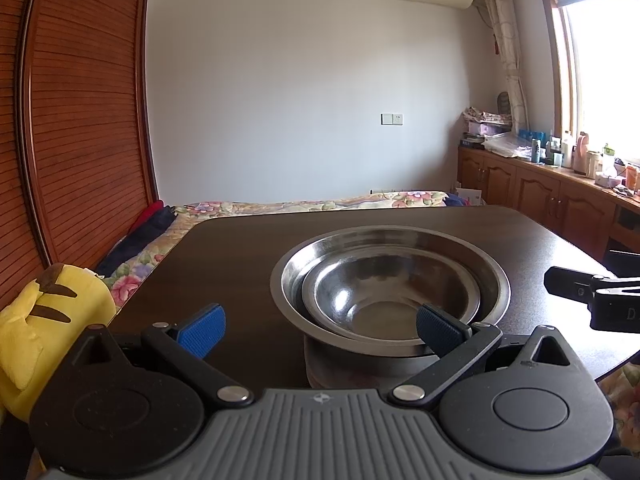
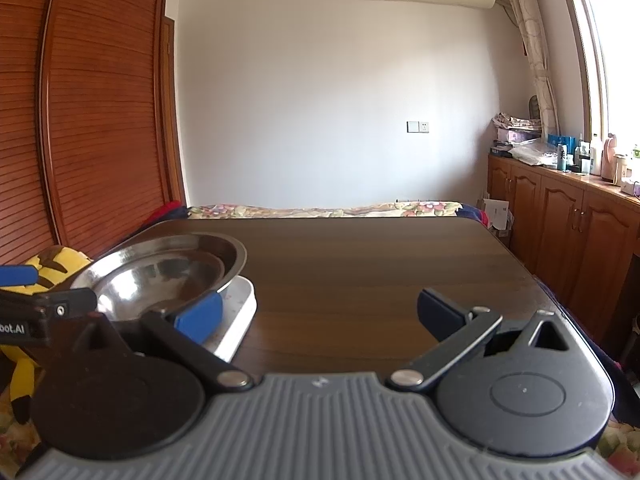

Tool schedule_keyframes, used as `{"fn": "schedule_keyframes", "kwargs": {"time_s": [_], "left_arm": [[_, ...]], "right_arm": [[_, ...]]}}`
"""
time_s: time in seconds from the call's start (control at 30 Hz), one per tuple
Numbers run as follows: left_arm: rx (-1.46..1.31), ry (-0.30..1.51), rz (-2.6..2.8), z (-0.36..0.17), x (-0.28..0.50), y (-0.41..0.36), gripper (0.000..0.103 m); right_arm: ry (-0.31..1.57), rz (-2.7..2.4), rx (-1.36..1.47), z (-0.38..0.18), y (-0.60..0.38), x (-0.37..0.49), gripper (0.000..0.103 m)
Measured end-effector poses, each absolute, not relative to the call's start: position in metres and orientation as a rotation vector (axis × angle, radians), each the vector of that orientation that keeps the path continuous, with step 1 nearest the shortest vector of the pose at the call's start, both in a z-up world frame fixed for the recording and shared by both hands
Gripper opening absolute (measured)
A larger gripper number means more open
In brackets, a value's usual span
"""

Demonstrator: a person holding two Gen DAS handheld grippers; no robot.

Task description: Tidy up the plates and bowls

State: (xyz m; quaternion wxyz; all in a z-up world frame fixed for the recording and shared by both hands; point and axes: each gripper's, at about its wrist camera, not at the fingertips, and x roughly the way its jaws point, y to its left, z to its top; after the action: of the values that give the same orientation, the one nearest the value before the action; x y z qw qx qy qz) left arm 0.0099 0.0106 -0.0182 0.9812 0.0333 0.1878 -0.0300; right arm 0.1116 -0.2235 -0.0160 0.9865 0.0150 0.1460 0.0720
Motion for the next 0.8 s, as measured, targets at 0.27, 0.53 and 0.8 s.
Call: {"fn": "schedule_keyframes", "kwargs": {"time_s": [0.27, 0.53, 0.8], "left_arm": [[0.065, 0.371, -0.057, -0.0156, 0.0098, 0.0131, 0.103], [0.063, 0.371, -0.055, -0.0151, 0.0099, 0.0140, 0.103], [0.062, 0.371, -0.056, -0.0142, 0.0100, 0.0153, 0.103]], "right_arm": [[0.298, 0.145, 0.030, -0.0160, -0.2221, 0.1116, 0.103], [0.299, 0.146, 0.033, -0.0159, -0.2222, 0.1119, 0.103], [0.302, 0.147, 0.036, -0.0154, -0.2221, 0.1130, 0.103]]}}
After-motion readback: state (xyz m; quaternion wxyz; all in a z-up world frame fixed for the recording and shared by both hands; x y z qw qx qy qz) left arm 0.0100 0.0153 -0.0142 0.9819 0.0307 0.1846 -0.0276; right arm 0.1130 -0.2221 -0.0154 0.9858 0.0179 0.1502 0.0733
